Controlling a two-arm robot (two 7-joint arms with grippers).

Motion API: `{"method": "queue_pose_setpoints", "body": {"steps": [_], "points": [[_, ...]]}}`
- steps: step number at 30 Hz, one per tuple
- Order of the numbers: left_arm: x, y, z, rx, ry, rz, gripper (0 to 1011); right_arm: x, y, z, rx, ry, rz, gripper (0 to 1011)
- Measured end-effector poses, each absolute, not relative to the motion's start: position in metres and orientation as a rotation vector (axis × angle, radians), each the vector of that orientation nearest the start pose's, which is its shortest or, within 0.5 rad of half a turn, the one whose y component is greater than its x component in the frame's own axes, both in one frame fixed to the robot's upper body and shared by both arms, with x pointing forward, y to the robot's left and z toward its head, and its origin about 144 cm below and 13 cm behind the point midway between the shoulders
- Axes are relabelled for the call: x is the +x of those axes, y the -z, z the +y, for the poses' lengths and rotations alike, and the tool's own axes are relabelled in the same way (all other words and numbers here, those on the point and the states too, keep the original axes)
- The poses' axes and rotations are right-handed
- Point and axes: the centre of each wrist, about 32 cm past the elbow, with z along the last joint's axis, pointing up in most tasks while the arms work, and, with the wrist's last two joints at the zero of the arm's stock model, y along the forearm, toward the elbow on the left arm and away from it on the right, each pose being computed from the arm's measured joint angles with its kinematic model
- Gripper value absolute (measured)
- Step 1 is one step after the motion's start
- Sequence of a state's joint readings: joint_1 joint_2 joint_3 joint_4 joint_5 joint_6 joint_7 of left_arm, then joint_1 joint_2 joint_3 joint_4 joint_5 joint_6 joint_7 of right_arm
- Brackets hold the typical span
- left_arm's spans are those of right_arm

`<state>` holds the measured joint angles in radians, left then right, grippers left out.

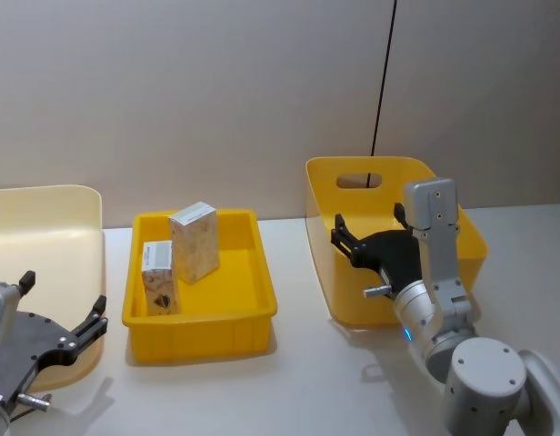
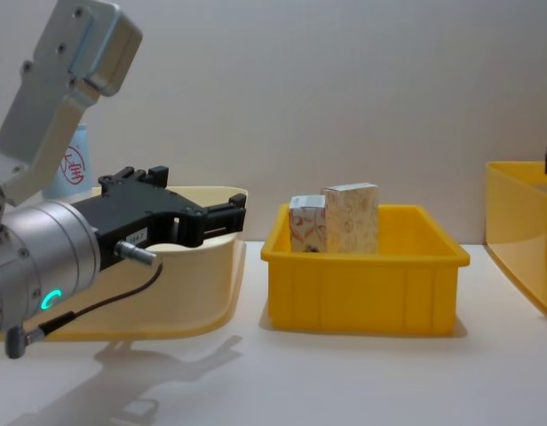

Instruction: Bimanual collaborative sorting of washing and personal care products

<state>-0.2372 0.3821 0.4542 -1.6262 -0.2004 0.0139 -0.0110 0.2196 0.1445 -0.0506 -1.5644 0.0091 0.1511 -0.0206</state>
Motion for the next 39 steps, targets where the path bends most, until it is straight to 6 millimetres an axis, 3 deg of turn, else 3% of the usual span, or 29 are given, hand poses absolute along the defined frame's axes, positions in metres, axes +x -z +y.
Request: {"method": "queue_pose_setpoints", "body": {"steps": [16,24,39], "points": [[0.492,-1.204,0.198,0.061,-1.124,-0.268,1000,0.515,-1.220,-0.262,0.053,1.373,-0.215,1001],[0.492,-1.204,0.198,0.061,-1.124,-0.268,1000,0.512,-1.218,-0.261,0.053,1.363,-0.212,1001],[0.492,-1.204,0.198,0.061,-1.124,-0.268,1000,0.473,-1.201,-0.248,0.038,1.288,-0.144,1001]]}}
